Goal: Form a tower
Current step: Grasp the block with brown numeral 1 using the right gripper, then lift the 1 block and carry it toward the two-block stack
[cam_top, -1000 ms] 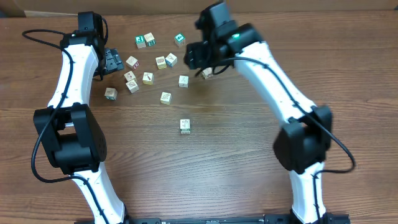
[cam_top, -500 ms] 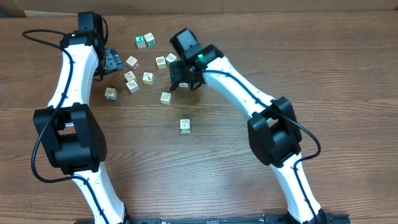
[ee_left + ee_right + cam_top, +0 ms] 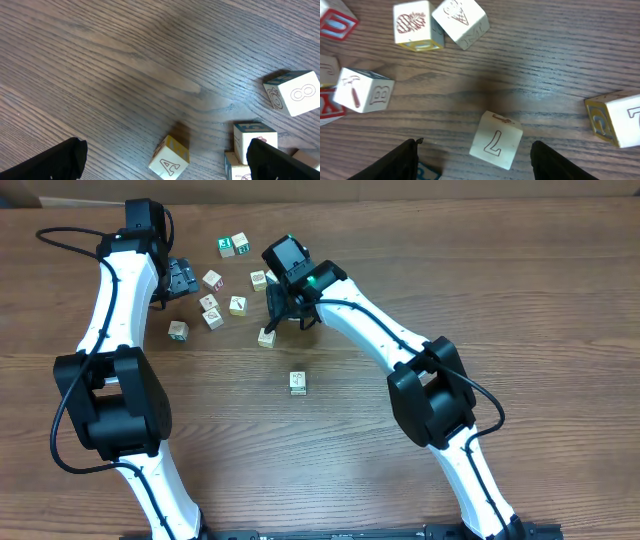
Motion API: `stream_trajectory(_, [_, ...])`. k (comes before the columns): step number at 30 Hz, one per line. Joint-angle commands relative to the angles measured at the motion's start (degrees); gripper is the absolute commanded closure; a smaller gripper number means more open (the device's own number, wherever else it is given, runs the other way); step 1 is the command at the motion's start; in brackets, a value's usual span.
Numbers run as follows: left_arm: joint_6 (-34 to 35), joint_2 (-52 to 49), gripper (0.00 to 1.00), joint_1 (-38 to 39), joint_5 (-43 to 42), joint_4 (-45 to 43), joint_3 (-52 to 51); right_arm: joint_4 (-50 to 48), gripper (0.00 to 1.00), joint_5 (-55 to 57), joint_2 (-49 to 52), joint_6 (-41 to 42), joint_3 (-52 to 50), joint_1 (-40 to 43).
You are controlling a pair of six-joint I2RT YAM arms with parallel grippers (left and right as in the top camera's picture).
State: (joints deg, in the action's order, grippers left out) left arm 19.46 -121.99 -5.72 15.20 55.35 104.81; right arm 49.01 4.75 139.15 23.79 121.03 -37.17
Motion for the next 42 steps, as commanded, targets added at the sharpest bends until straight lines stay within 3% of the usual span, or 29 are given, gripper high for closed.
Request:
stream_trajectory(1, [-0.63, -0.55, 0.00, 0.15, -0.22, 0.09, 0.26, -0.28, 0.31, 0.81, 2.47, 0.46, 0.00, 0.17])
stream_trajectory(6, [-0.63, -0.55, 0.00, 0.15, -0.22, 0.11, 0.26, -0.28, 0.32, 0.81, 3.06, 0.42, -0.17, 0.15])
stream_trajectory(21, [-0.63, -0.55, 0.00, 0.15, -0.22, 0.09, 0.26, -3.10, 0.46, 4.33, 3.06, 0.44, -1.05, 0.22])
stream_trajectory(30, [-0.63, -0.55, 0.00, 0.15, -0.22, 0.11, 0.26, -3.04, 0.70, 4.46, 2.82, 0.44, -0.96, 0.22])
stream_trajectory(35, [-0.63, -0.55, 0.00, 0.15, -0.22, 0.09, 0.26, -1.97, 0.76, 4.48, -0.26, 0.15, -0.90, 0.26])
stream_trajectory(42, [-0.63, -0.55, 0.00, 0.15, -0.22, 0.09, 0.26, 2.71, 0.76, 4.66, -9.84, -0.17, -0.63, 0.81])
